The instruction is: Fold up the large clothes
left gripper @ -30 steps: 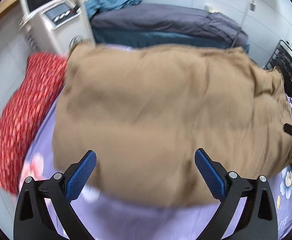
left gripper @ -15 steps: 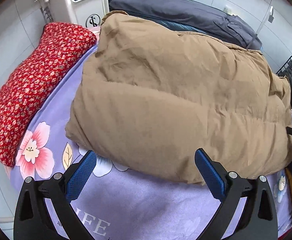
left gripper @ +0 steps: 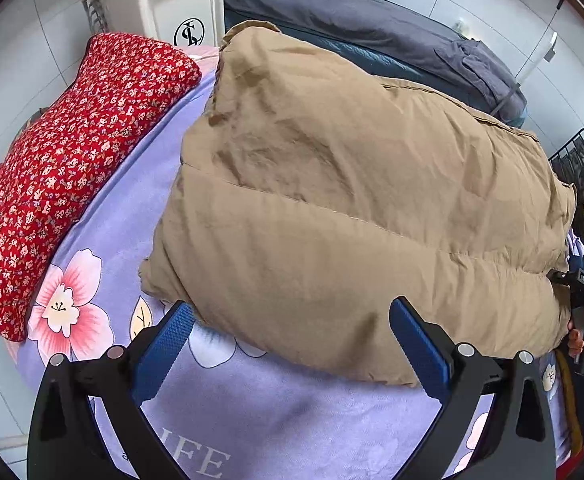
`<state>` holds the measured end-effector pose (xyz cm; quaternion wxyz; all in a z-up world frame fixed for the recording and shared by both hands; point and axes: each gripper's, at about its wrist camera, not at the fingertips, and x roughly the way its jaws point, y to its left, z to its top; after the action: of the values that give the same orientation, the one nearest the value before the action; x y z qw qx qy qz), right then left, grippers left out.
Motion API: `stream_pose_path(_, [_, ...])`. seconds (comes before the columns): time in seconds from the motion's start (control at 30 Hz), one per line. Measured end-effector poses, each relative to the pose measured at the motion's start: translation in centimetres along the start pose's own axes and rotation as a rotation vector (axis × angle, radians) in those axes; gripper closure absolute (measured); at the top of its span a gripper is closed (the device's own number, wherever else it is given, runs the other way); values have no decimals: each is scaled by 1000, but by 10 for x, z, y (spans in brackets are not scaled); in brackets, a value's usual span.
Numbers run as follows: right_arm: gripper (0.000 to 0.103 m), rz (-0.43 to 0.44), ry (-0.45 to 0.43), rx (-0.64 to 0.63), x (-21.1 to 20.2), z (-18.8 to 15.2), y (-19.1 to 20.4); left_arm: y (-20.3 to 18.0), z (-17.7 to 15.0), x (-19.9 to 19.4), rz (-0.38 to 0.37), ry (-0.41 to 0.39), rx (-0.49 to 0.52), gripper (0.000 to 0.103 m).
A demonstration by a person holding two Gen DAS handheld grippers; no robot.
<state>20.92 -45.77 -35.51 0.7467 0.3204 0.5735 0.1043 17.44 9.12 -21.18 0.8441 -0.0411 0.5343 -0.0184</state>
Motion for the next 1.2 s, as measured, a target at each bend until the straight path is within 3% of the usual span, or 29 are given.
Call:
stream_pose_path(0.27, [4,10,-20,56,9,5,-1,21,5,4,-42,10,-61,6])
stream_pose_path(0.4, [4,-78,-11,-13,5,9,22,29,6,-1,-31,-4,-88,6])
stream_pose_path(0.53, [4,-158,-56,-104,-7,3,36,27,3,-4,-23,-6,-64,6])
stream_pose_path(0.67, [4,-105,20,-70,-4,1,26,21,-5,-2,-30,15,-43,6])
stream_pose_path(0.77, [4,-113,38,-74,2,4,27,18,-9,0,-36,24,-38,6])
stream_pose_path(0.87, [4,-14,73,17,17,14,10,16,-10,3,-39,34,-32,6])
stream_pose_path(0.9, [4,21,64,71,21,16,3,15,-10,4,-36,37,-26,6])
stream_pose_path(1.03, [4,29,53,93,27,24,12,18,-6,3,-54,33,-31,6])
stream_pose_path(1.2, [4,103,44,113,39,36,23,47,9,8,-81,45,-76,6])
